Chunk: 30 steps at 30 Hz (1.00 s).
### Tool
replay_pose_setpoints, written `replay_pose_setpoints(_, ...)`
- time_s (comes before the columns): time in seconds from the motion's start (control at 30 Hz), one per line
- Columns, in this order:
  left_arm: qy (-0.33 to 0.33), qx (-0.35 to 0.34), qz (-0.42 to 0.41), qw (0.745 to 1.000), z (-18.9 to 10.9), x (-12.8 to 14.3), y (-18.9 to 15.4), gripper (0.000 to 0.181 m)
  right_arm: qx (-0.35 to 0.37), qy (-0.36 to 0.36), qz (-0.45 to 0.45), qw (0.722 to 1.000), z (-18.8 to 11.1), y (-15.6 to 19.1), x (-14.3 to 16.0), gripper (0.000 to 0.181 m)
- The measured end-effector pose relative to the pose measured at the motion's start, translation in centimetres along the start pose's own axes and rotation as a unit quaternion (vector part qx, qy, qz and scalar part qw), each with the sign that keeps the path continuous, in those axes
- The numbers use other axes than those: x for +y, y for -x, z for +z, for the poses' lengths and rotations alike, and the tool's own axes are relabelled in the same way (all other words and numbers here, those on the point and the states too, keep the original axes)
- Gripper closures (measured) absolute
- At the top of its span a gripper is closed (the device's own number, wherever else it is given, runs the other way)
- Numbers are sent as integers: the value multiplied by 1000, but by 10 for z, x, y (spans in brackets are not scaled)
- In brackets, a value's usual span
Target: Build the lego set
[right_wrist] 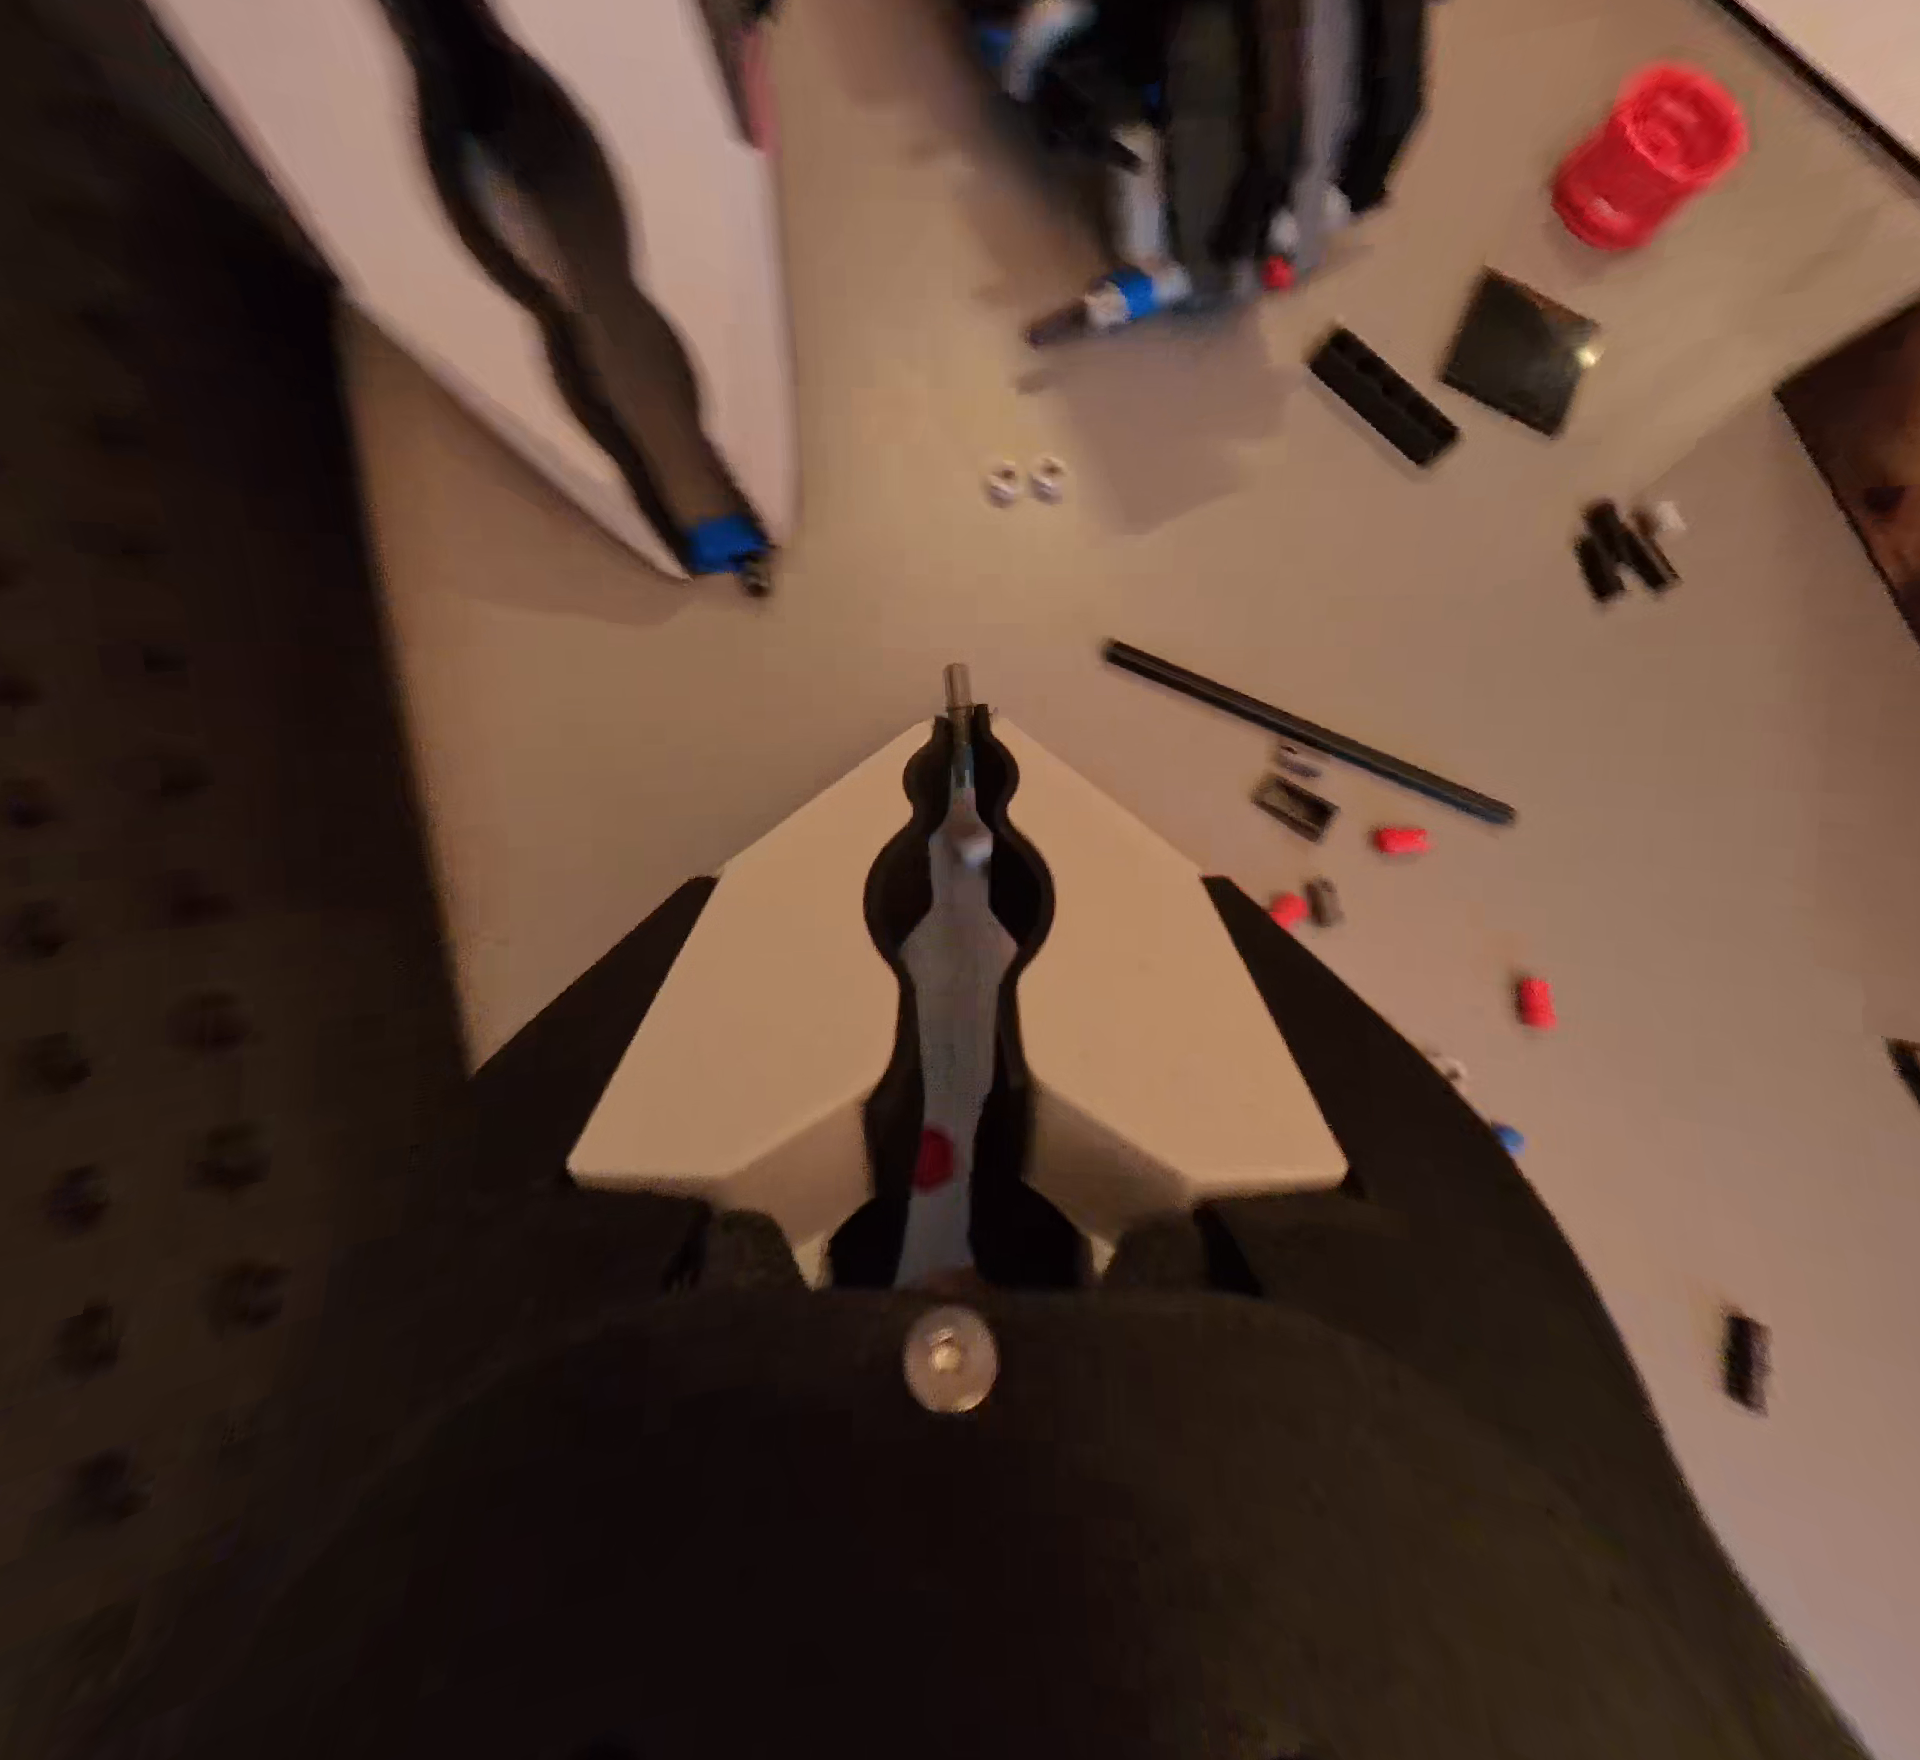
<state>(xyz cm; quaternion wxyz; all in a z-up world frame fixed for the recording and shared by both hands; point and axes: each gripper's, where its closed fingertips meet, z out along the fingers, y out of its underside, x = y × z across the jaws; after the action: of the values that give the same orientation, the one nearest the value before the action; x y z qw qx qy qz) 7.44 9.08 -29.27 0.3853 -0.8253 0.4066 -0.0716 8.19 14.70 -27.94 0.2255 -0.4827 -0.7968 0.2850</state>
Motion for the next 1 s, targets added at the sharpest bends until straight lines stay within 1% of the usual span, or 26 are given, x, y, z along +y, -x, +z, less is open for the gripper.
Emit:
replay_pose_setpoints(0.07, -1, 0, -1, 1000, 0, 0, 0, 167, -19, -9, -17, 1000, 0, 24, -6, 180)
replay_pose_setpoints(0.2, -4, 1, -3, 1000, 0, 0, 0, 167, -25, -14, -28, 999, 9, 46, -9, 180)
replay_pose_setpoints(0.4, -6, 0, 0, 1000, 1, -1, 0, 167, -24, -12, -36, 999, 21, 52, -10, 180)
replay_pose_setpoints(0.63, -9, 1, -1, 1000, 1, -1, 0, 167, -8, -19, -46, 999, 23, 50, -12, 180)
replay_pose_setpoints(0.8, -10, 5, -5, 1000, 1, -1, 0, 167, 15, -20, -93, 995, 23, 51, -12, 180)
replay_pose_setpoints(1.0, -12, 19, -15, 1000, 1, -1, -1, 167, 67, -13, -196, 978, 23, 50, -13, 180)
